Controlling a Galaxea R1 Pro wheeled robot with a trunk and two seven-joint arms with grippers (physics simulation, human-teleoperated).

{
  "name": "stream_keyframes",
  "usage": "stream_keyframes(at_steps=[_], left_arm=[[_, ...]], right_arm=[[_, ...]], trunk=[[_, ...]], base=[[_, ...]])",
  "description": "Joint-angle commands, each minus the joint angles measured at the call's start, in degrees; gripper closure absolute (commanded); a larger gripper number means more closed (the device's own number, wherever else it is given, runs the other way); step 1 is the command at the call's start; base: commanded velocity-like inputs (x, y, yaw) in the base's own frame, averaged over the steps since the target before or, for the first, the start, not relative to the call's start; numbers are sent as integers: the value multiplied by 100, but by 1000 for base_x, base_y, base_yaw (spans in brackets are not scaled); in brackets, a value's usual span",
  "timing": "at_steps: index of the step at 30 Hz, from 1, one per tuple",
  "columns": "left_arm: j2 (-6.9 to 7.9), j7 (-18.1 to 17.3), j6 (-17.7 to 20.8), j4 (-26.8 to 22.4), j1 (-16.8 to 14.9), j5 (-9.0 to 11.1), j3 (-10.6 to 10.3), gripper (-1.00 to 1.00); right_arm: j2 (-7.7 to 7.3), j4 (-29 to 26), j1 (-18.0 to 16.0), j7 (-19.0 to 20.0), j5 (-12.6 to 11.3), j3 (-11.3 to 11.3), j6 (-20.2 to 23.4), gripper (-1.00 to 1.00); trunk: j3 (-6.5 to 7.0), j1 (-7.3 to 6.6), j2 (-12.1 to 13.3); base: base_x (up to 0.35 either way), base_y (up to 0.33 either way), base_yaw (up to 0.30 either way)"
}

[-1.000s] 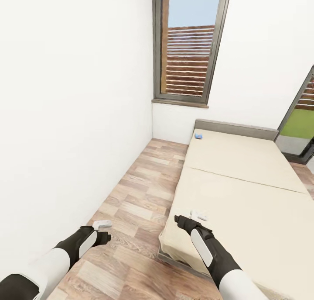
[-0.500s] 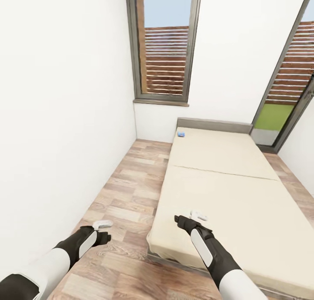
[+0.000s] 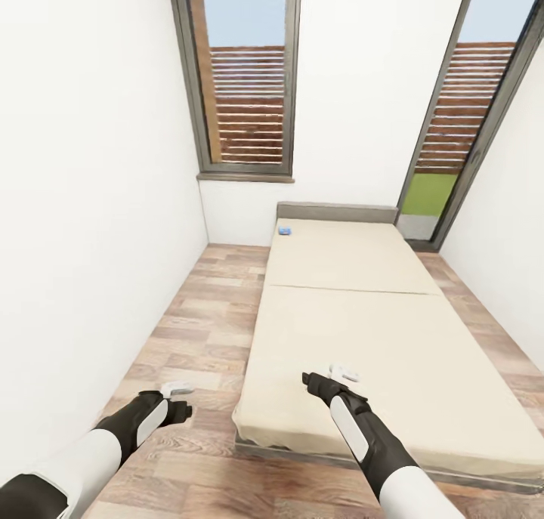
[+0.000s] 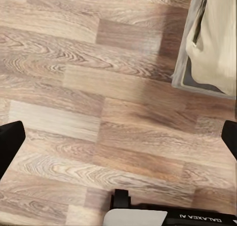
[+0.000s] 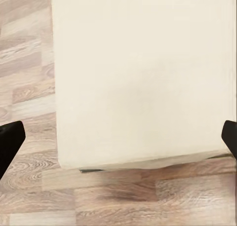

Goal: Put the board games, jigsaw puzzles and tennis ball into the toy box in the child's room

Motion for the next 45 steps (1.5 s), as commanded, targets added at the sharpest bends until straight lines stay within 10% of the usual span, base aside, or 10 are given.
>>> stream_keyframes(at_steps=[1,45], left_arm=[[7,45,30,-20,-1,62,-40,-100],[7,45,30,-20,-1,62,-46,-100]], right_arm=[[-2,-8,-6,-51,-54,21,14,-100],[-2,-8,-6,-51,-45,21,12,-100]], trunk=[[-12,3,-12],[-12,3,-12]], base=[[0,0,-274],[7,0,-173]])
